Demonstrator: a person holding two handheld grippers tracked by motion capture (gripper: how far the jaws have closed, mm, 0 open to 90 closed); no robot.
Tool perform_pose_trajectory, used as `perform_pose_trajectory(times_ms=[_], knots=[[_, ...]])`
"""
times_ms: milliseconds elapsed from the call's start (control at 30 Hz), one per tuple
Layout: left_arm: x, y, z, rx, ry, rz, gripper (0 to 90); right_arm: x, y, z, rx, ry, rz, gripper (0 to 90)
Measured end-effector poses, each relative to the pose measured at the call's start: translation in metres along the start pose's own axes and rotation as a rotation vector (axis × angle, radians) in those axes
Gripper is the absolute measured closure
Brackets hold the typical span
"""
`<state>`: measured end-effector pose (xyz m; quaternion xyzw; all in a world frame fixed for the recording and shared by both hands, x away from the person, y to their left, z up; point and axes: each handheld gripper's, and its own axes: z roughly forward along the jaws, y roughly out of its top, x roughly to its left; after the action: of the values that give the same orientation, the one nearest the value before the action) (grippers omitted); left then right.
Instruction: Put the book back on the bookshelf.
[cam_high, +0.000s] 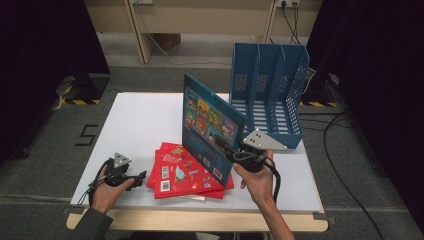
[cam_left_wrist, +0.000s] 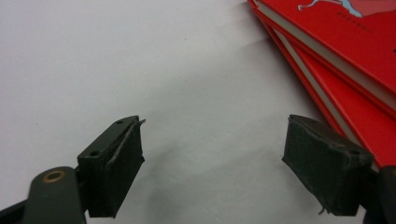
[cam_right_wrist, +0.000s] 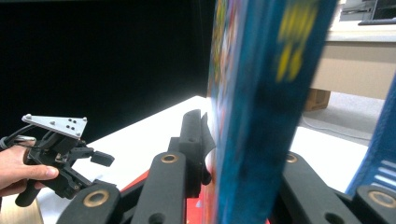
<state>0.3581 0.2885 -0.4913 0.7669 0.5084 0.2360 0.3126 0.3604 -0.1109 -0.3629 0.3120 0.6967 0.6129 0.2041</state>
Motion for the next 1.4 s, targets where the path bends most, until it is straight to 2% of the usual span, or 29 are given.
perform_pose_trajectory(times_ms=[267, 567, 1067, 1167, 1400], knots=[[0.0, -0.001, 0.001, 0.011, -0.01, 0.01, 18.8, 0.001, -0.012, 0.007, -0.005, 0.0, 0.022, 74.2], [-0.002, -0.001, 0.0, 0.009, -0.013, 0.007, 18.8, 0.002, -0.022, 0.01, -0.003, 0.002, 0.019, 74.2], [-0.002, -0.002, 0.0, 0.013, -0.019, 0.013, 18.8, 0.008, -0.036, 0.022, 0.031, 0.014, 0.009, 74.2], [-0.002, -0.002, 0.0, 0.01, -0.018, 0.014, 18.8, 0.008, -0.04, 0.025, 0.008, 0.023, 0.004, 74.2], [-0.003, -0.002, 0.0, 0.013, -0.02, 0.015, 18.8, 0.007, -0.04, 0.026, -0.001, 0.023, -0.002, 74.2]])
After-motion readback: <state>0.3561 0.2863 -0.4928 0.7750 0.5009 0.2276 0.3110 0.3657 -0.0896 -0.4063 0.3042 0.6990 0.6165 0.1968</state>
